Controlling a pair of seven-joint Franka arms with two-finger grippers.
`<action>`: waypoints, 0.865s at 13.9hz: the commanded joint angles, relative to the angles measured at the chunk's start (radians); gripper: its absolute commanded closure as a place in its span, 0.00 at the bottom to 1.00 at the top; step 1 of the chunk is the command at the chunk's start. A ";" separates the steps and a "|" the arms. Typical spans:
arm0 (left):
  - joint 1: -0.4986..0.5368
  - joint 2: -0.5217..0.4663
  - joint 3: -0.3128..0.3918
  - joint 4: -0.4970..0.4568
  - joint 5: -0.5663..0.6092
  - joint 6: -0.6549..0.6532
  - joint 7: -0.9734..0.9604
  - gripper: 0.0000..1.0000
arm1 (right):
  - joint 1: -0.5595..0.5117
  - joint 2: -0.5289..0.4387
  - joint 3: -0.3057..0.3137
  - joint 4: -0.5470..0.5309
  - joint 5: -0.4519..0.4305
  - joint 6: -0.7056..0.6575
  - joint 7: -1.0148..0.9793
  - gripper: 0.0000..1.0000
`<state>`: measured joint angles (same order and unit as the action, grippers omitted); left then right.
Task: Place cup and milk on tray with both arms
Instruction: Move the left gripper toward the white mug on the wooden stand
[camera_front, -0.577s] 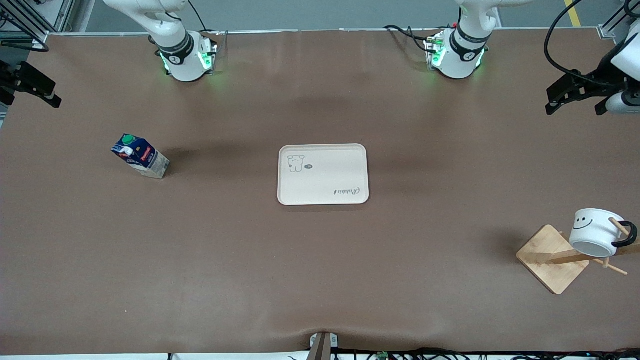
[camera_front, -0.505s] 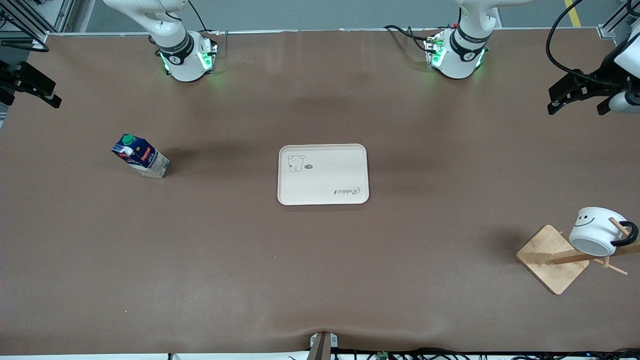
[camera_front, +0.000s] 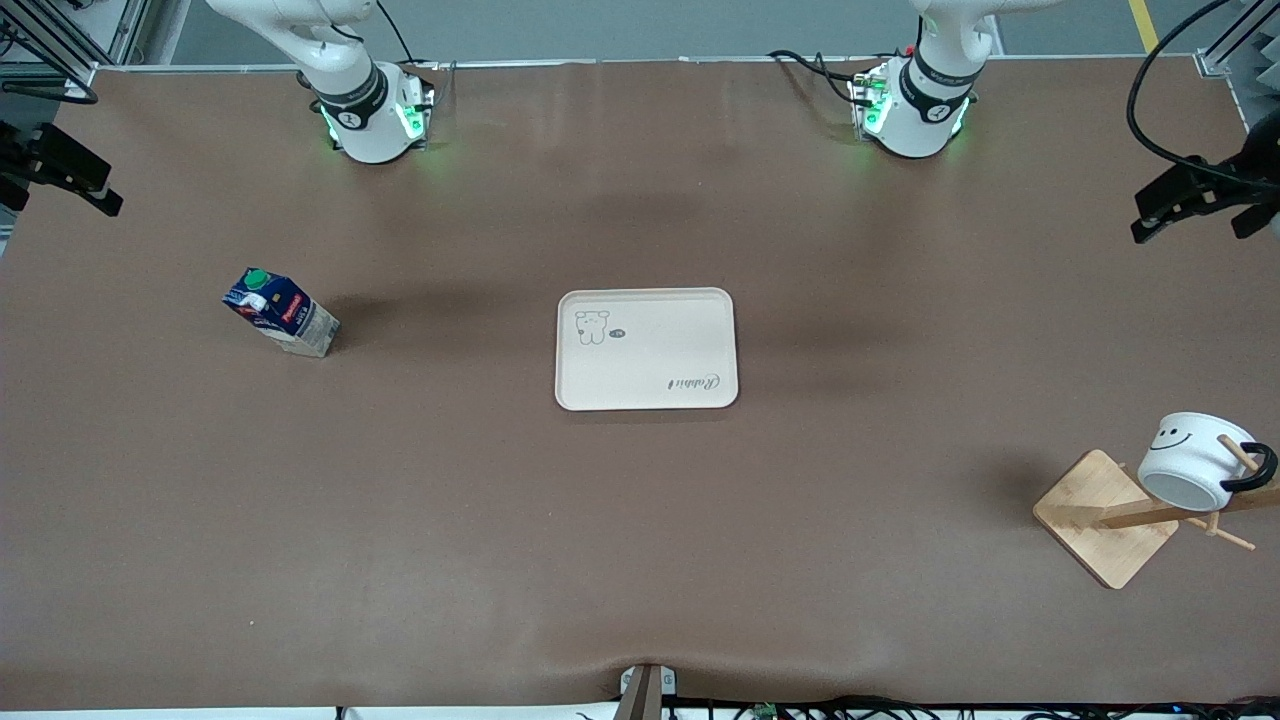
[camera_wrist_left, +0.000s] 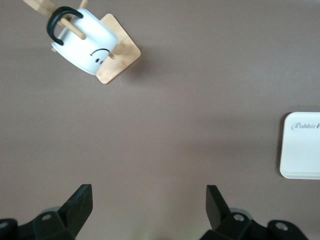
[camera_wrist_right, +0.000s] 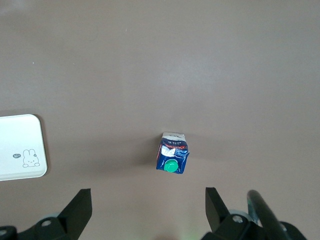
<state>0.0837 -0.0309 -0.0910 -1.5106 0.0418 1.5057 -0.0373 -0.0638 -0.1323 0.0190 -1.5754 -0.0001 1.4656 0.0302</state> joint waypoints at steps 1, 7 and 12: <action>0.071 0.025 0.001 -0.012 0.001 0.082 -0.007 0.00 | -0.011 0.011 0.007 0.025 -0.008 -0.007 0.013 0.00; 0.205 0.005 0.001 -0.176 -0.150 0.301 -0.009 0.00 | -0.011 0.011 0.007 0.025 -0.008 -0.007 0.014 0.00; 0.260 -0.027 -0.001 -0.384 -0.221 0.614 -0.009 0.00 | -0.014 0.011 0.006 0.025 -0.008 -0.007 0.014 0.00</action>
<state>0.3248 -0.0097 -0.0848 -1.7967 -0.1505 2.0231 -0.0373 -0.0656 -0.1320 0.0179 -1.5744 -0.0001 1.4657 0.0310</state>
